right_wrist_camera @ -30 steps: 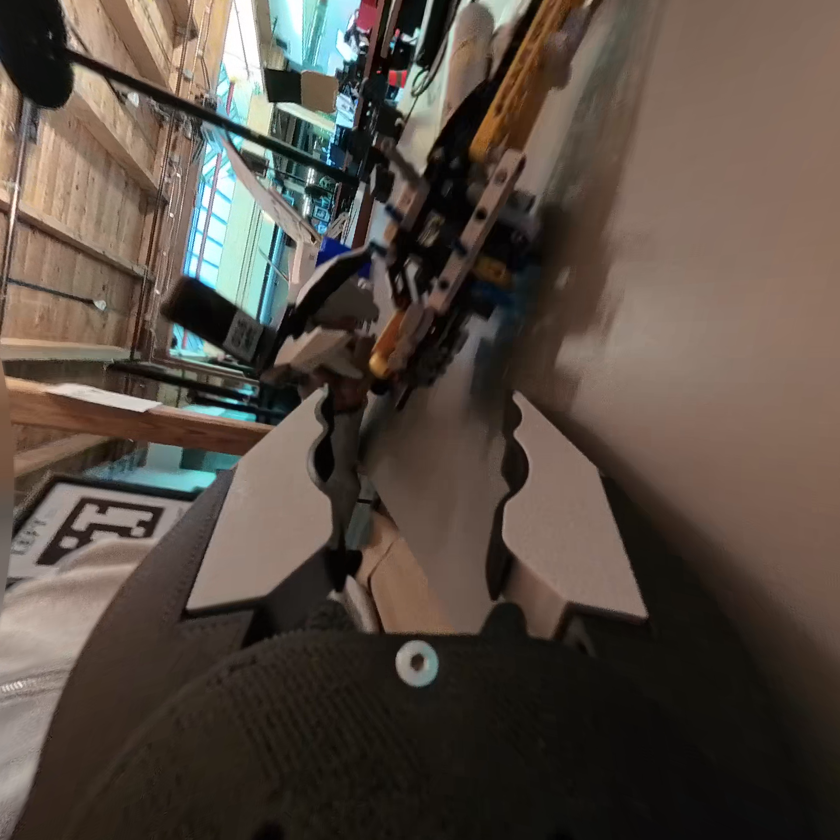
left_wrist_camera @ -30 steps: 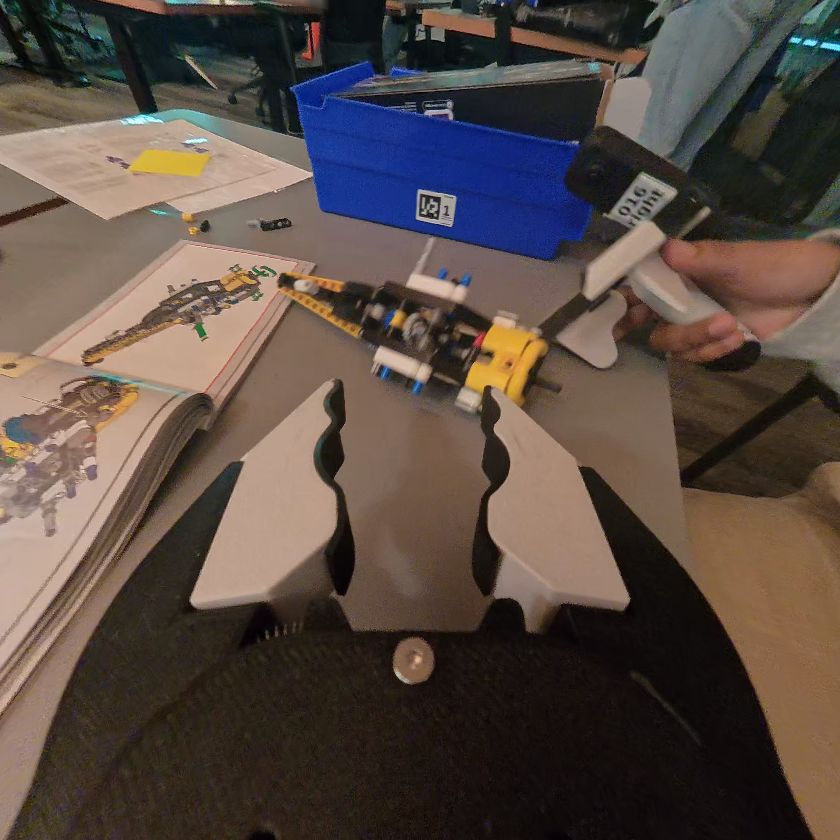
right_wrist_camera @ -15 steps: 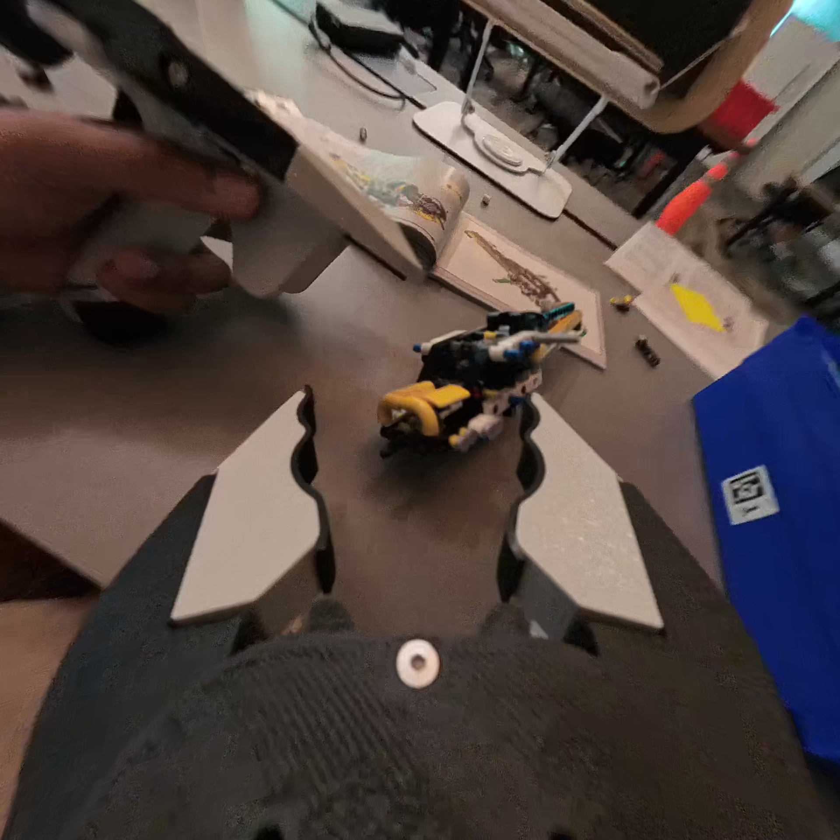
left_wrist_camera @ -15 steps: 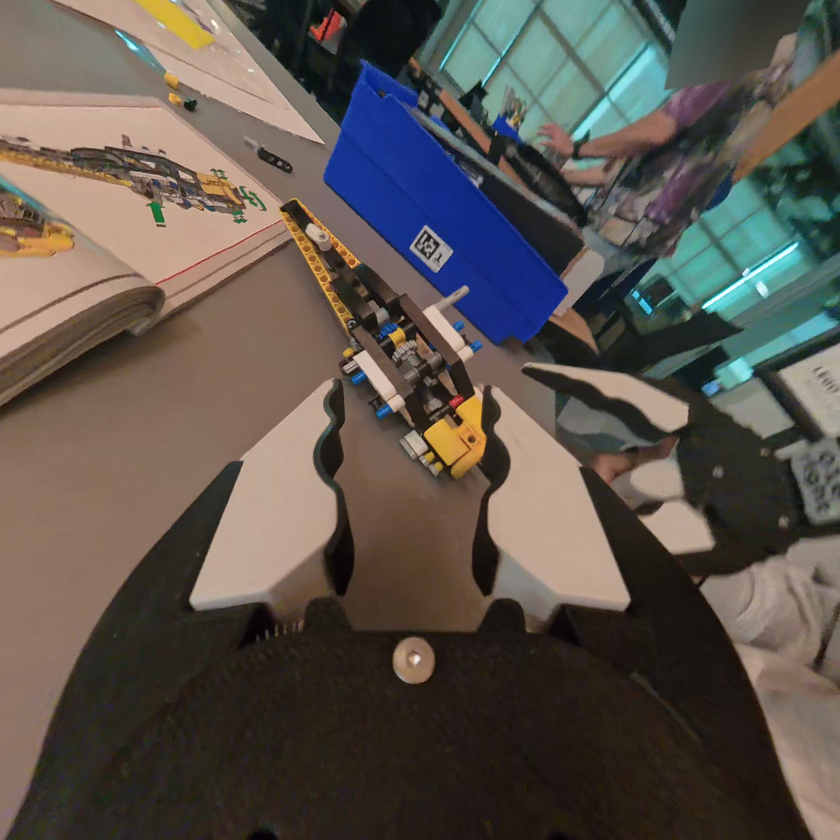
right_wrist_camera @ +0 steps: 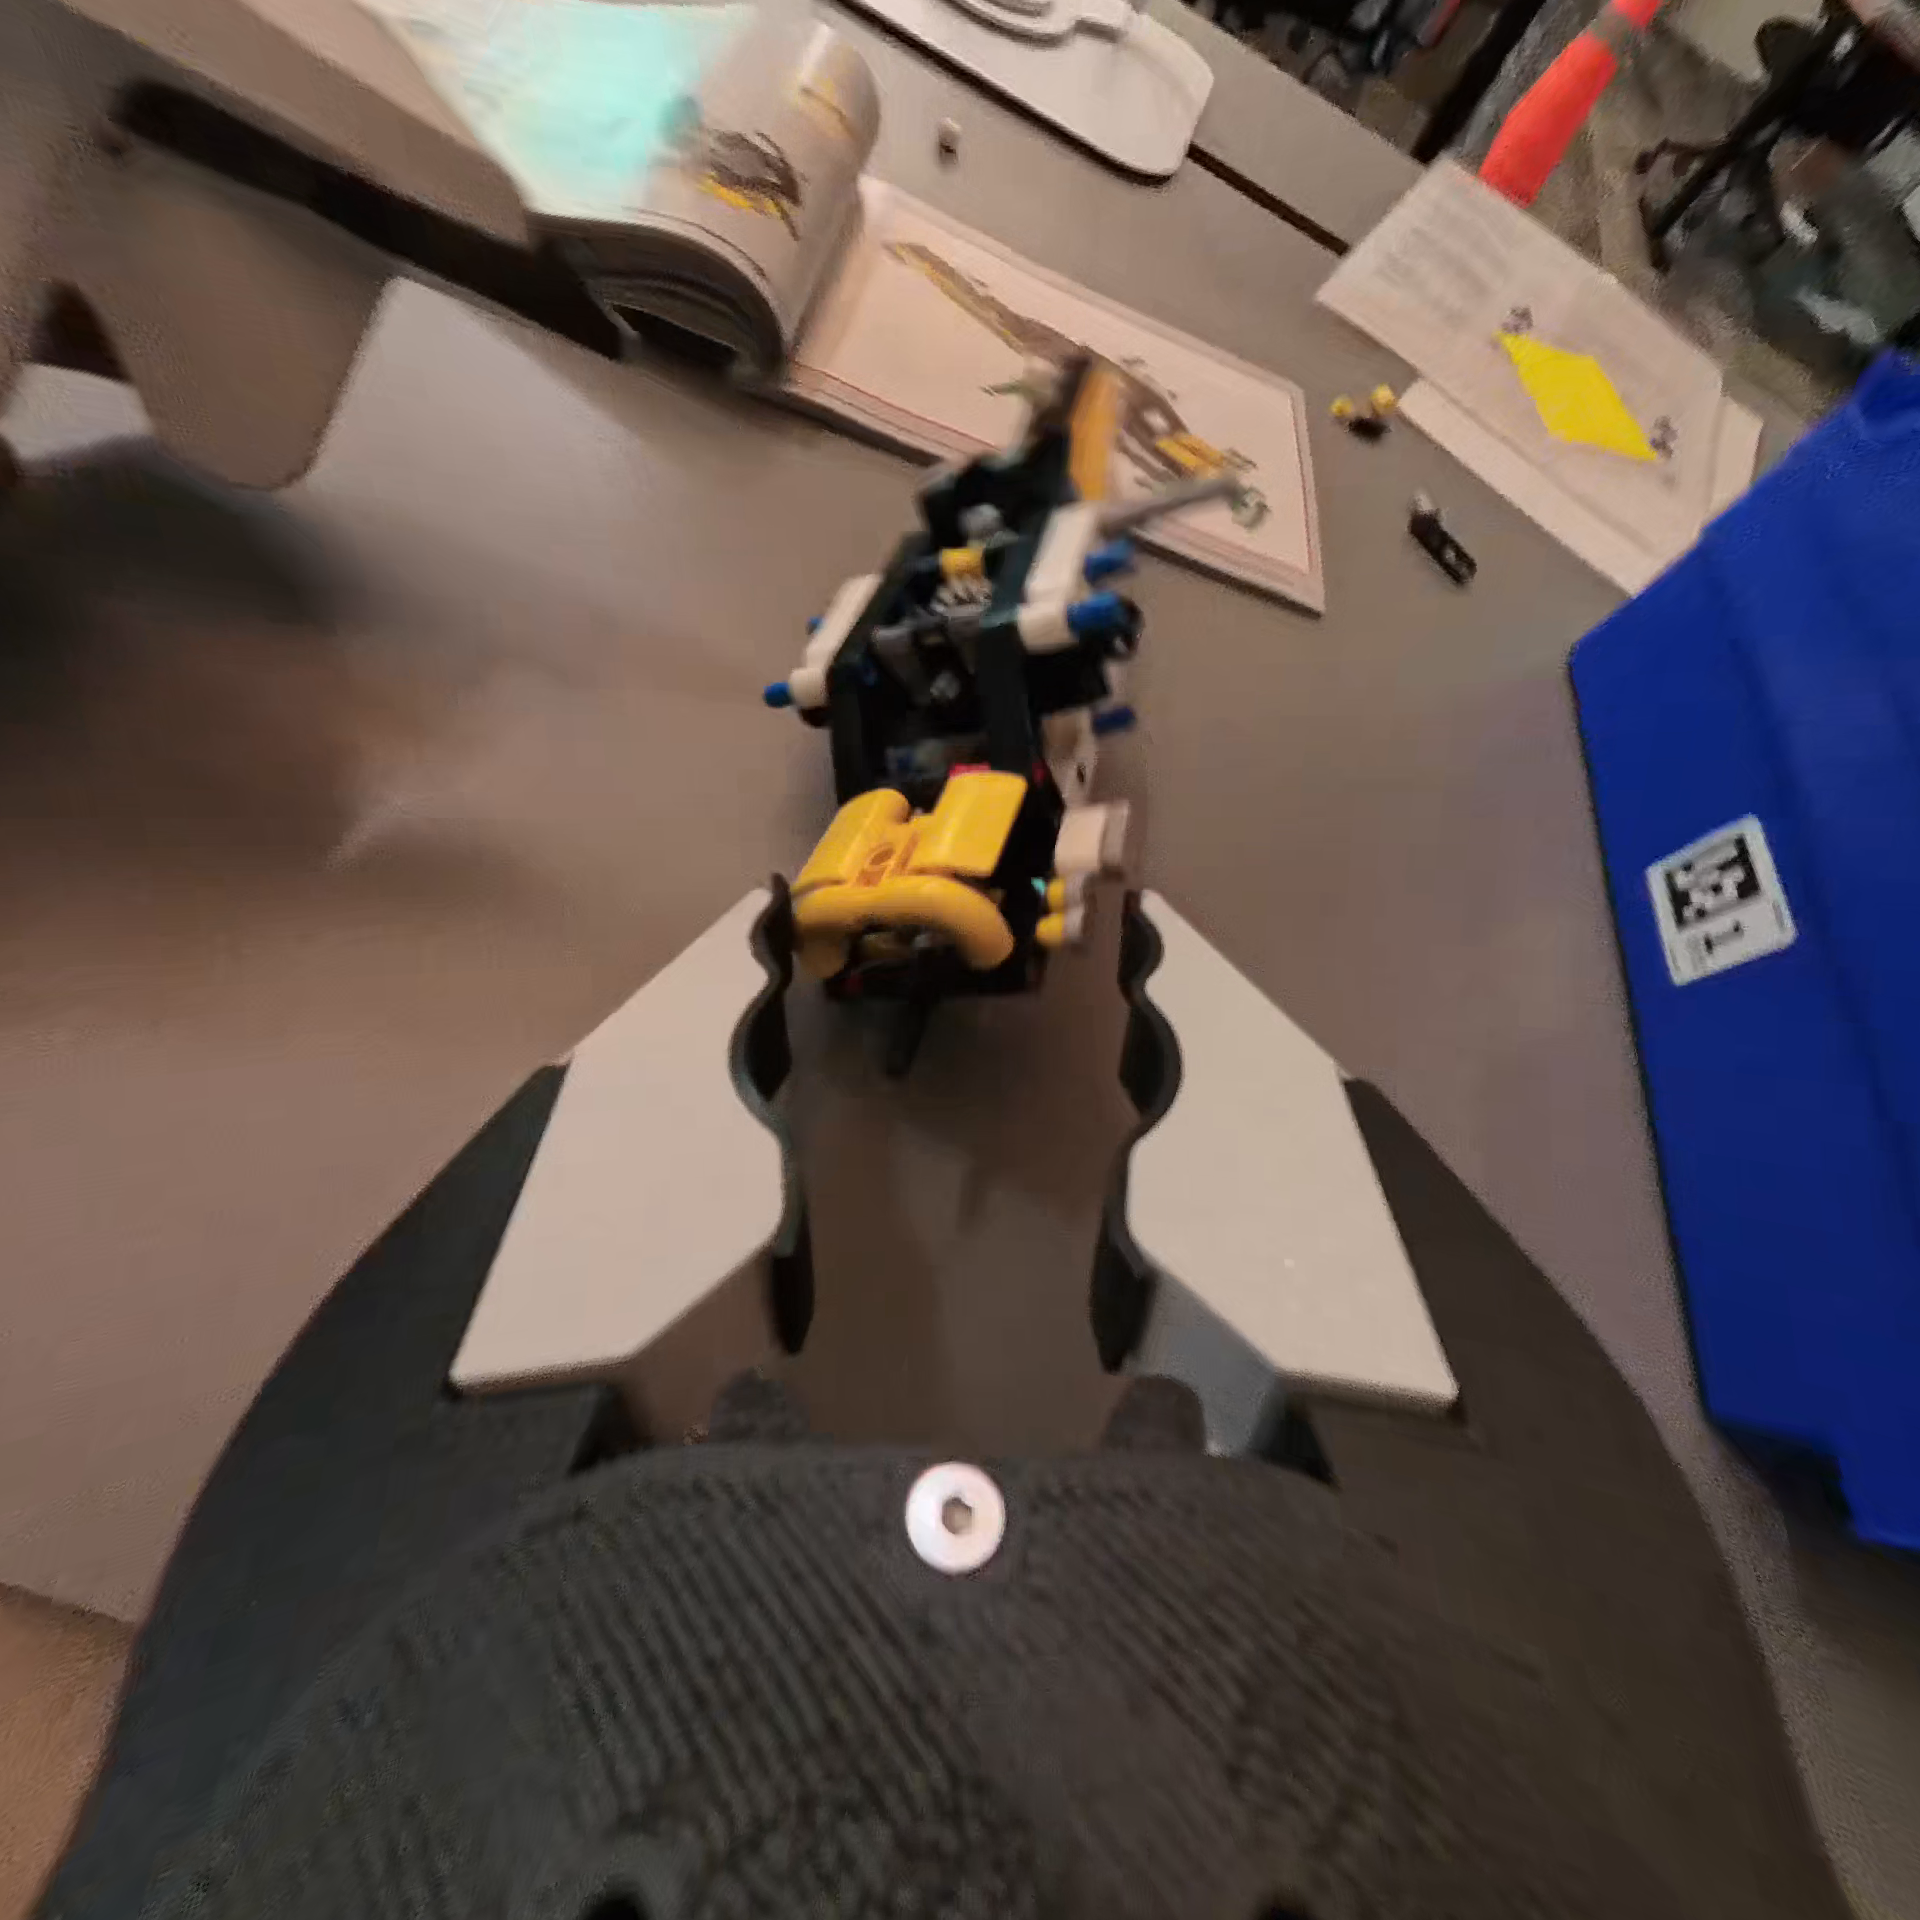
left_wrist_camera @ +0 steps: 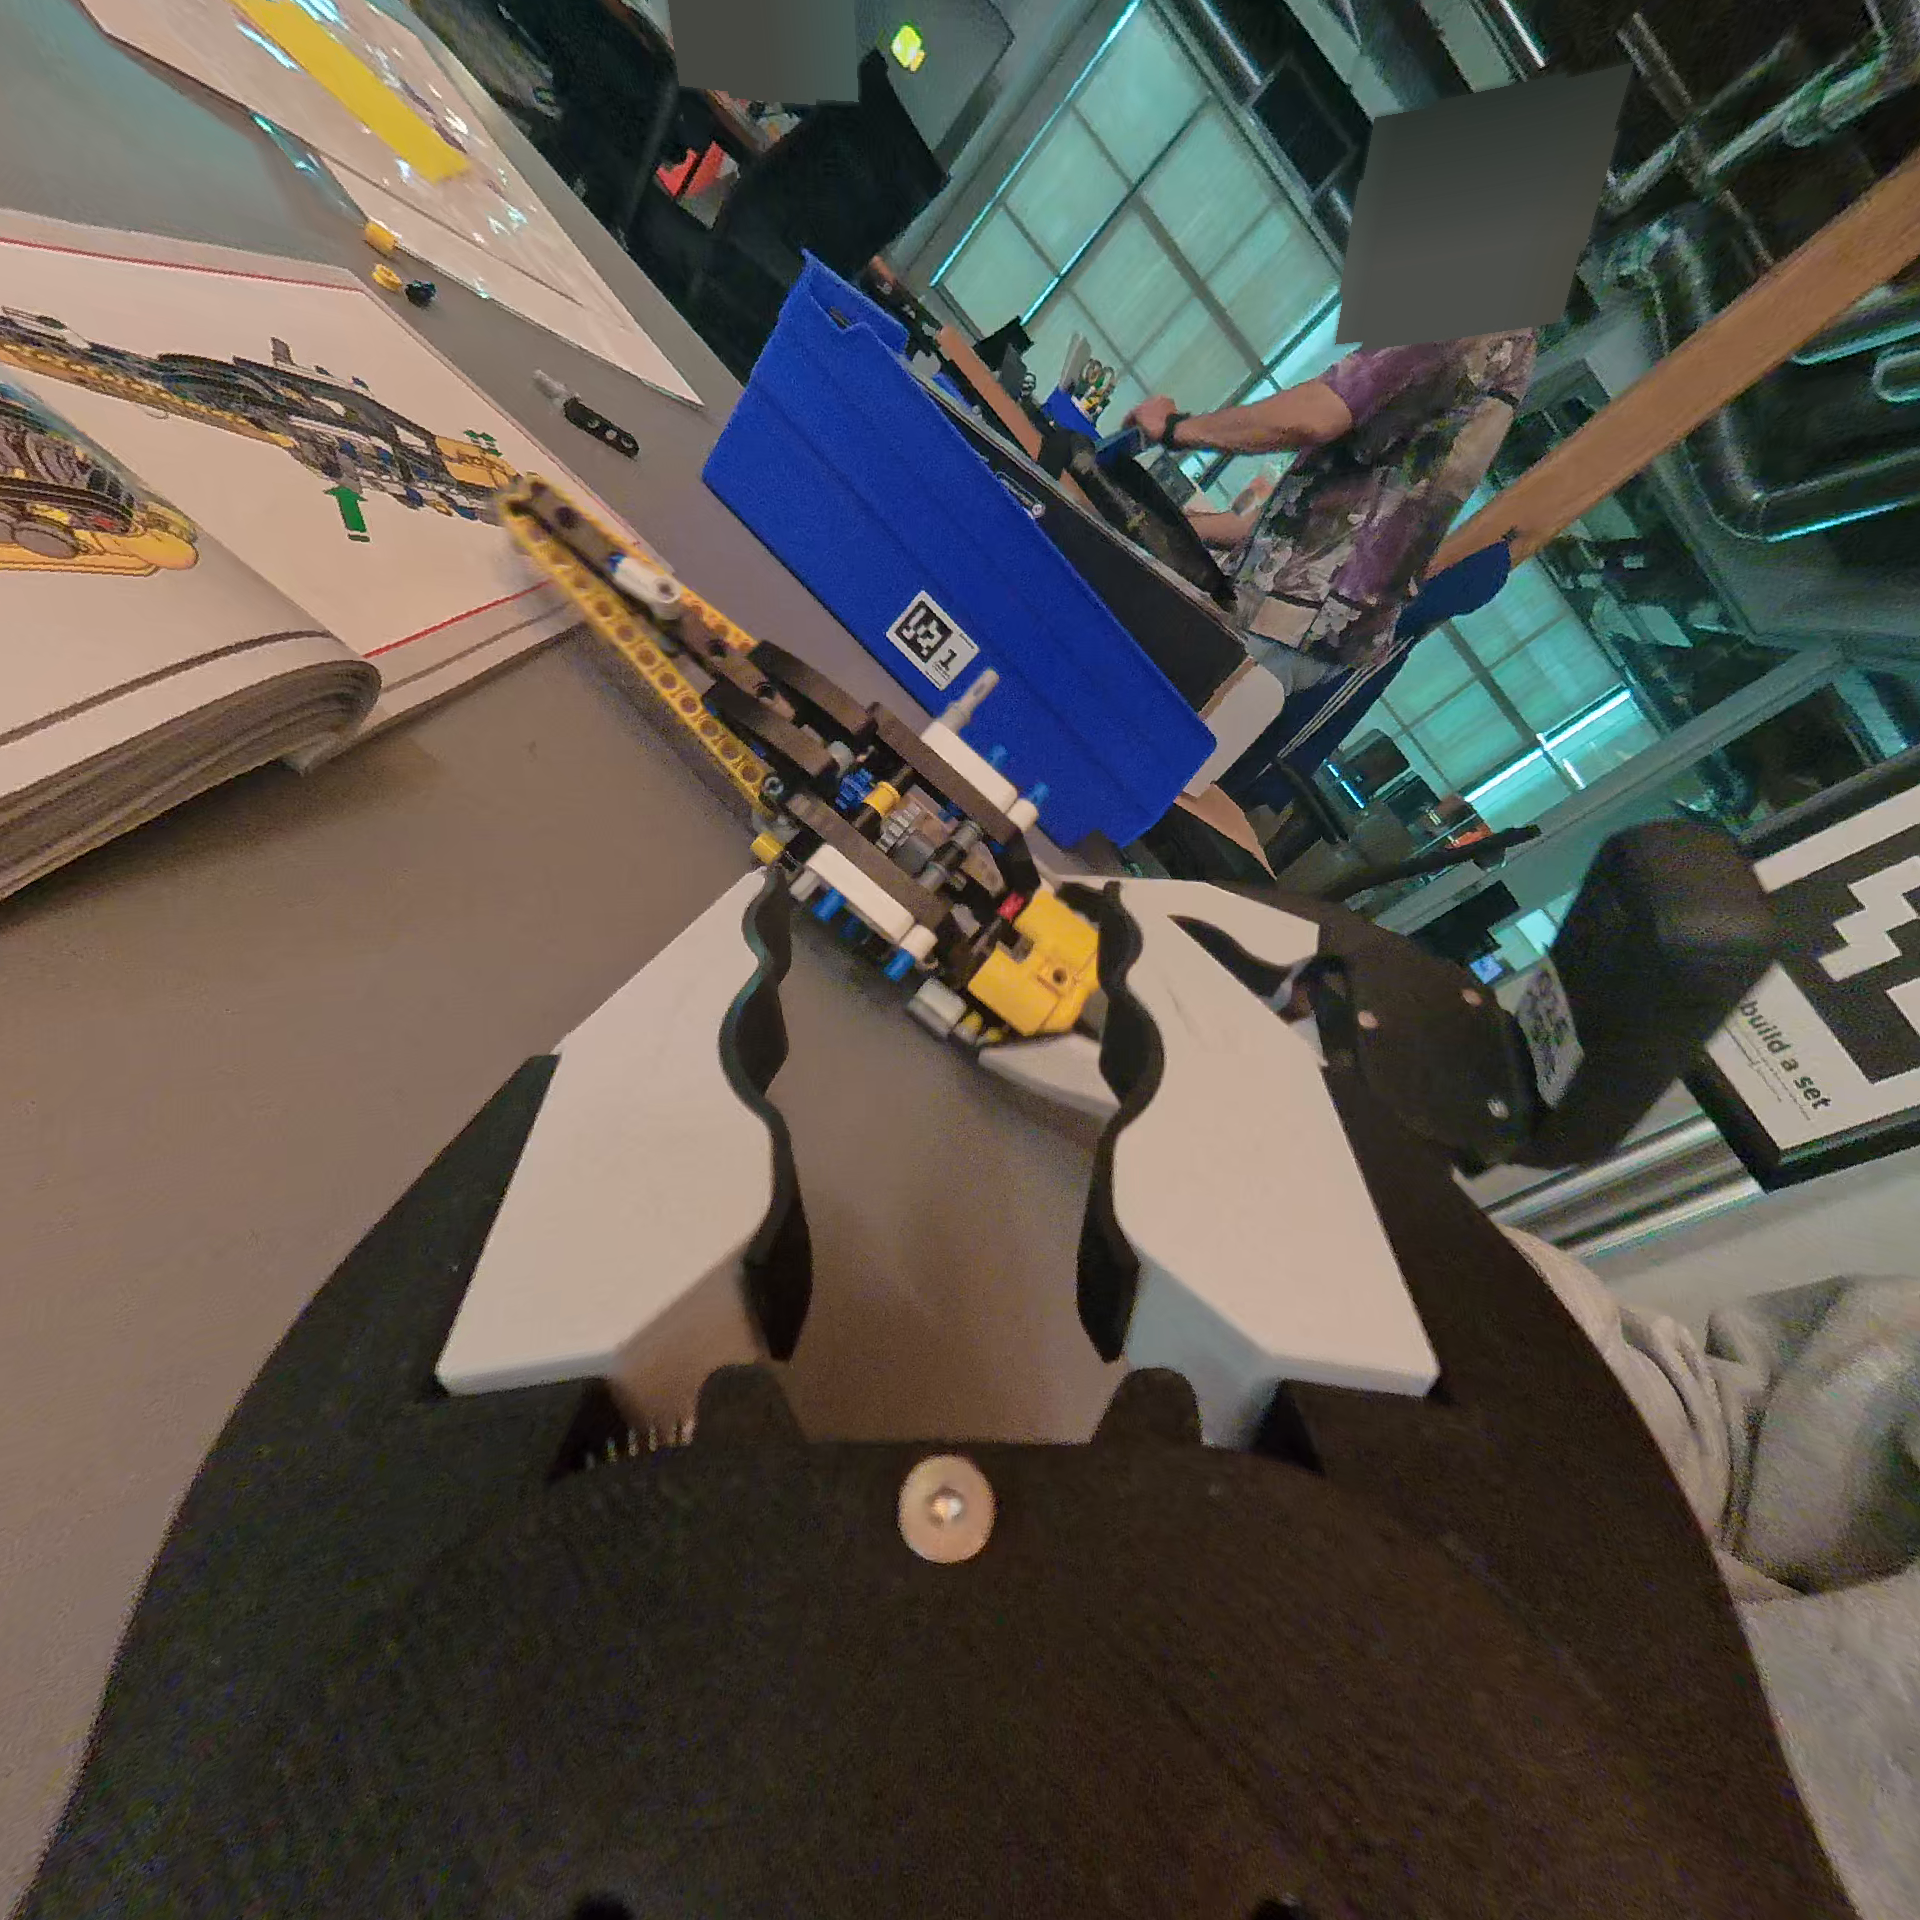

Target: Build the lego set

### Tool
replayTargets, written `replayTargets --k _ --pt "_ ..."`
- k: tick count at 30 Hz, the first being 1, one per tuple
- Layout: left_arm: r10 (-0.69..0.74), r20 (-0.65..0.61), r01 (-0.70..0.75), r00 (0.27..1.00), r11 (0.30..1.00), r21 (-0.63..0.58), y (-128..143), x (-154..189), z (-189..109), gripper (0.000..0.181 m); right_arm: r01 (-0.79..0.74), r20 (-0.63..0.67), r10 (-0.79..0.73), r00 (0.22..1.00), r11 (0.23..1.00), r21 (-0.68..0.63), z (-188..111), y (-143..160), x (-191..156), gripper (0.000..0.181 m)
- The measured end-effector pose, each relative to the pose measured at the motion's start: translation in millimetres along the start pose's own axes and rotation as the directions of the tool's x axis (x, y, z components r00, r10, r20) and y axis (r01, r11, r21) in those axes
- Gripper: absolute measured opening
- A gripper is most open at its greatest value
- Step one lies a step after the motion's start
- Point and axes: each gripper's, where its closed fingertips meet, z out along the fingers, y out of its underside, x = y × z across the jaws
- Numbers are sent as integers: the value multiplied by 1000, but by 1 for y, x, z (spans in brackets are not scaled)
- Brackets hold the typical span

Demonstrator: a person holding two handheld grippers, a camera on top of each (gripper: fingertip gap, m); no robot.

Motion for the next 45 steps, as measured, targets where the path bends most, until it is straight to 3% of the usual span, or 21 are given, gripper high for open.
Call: replayTargets --k 4,7,9,14,17,22,28,33,45 --pt "2 -3 -2 1000 1000 -1 0 1 0 57 -112 9 112 994 994 -2 -4 13 34 56" --pt "5 -6 -5 1000 1000 1 0 1 0 57 -211 87 211 974 977 -10 1 18 44 52" --pt "8 -9 -8 1000 1000 3 0 2 0 57 -276 188 272 944 961 -4 2 14 42 57" --pt "22 -19 -21 1000 1000 12 -1 4 -1 58 -329 201 322 925 944 -1 2 17 56 67" --pt "23 -19 -23 1000 999 26 -4 4 -1 58 -230 137 220 966 971 64 -4 11 64 73" --pt "32 -12 -31 999 997 72 -10 3 -5 56 140 -14 -140 990 974 179 -16 -21 48 79" --pt "25 -19 -24 1000 996 83 -11 4 -6 56 600 -92 -596 798 799 29 3 -28 15 80" --pt "23 -29 -21 999 997 79 -11 5 -5 56 677 -81 -678 731 735 -36 21 -28 11 80" --pt "12 -58 -8 998 997 78 -12 6 -5 56 652 -3 -660 751 743 -153 41 -32 12 77"
